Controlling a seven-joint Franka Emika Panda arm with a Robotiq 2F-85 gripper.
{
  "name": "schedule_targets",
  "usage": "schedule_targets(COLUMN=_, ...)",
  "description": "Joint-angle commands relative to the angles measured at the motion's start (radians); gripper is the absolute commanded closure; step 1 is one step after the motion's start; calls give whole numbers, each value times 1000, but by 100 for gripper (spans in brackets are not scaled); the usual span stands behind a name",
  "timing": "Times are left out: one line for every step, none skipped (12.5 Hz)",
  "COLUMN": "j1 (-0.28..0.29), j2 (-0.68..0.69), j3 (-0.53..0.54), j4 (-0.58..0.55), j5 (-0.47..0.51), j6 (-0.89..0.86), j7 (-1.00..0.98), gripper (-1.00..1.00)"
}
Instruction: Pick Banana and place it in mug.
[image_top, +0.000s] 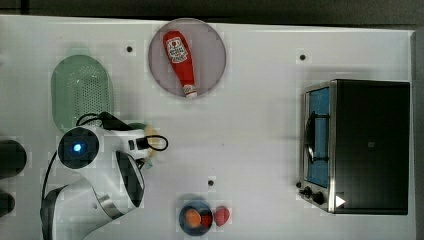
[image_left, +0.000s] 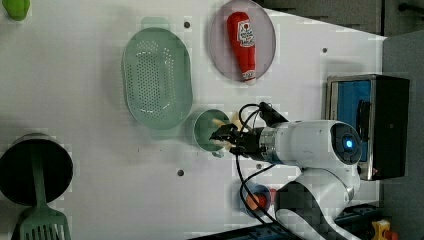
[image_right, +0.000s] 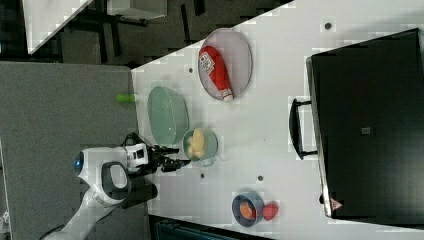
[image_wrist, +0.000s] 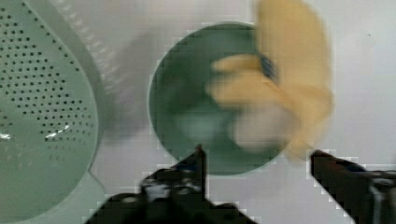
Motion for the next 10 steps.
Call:
schedule_targets(j1=1, j2=-59, j3=-5, j4=7, j5=-1, j6=23, j7=37, gripper=-100)
schedule_targets(j1=-1, j2=-68, j3=-14, j4=18, j5=1, j6=23, j7=37, gripper=-100)
schedule_targets(j1=-5, j2=-87, j3=-28, j4=32, j5=3, j6=19, j7=37, gripper=-100)
schedule_targets(j1=-10, j2=-116, j3=-45, j4=47, j5=3, j6=-6, j7=37, gripper=-100)
schedule_targets(j1=-17, j2=-151, j3=-67, j4=68, j5=4, j6=-64, j7=37, gripper=-100)
schedule_targets(j1=-22, j2=-189, j3=-96, j4=95, j5=3, j6=-143, j7=33, gripper=-100)
schedule_targets(j1=-28, j2=-228, j3=-130, j4=128, j5=3, j6=-228, j7=16, gripper=-100)
schedule_targets(j1=-33, j2=-264, j3=-170, j4=165, j5=4, j6=-302, j7=8, gripper=-100)
schedule_targets(j1=-37, j2=-297, j3=-214, j4=201, j5=4, j6=-378, j7=8, gripper=-100)
schedule_targets(j1=-40, j2=-331, j3=-271, j4=240, j5=4, j6=-460, j7=-1, gripper=-100)
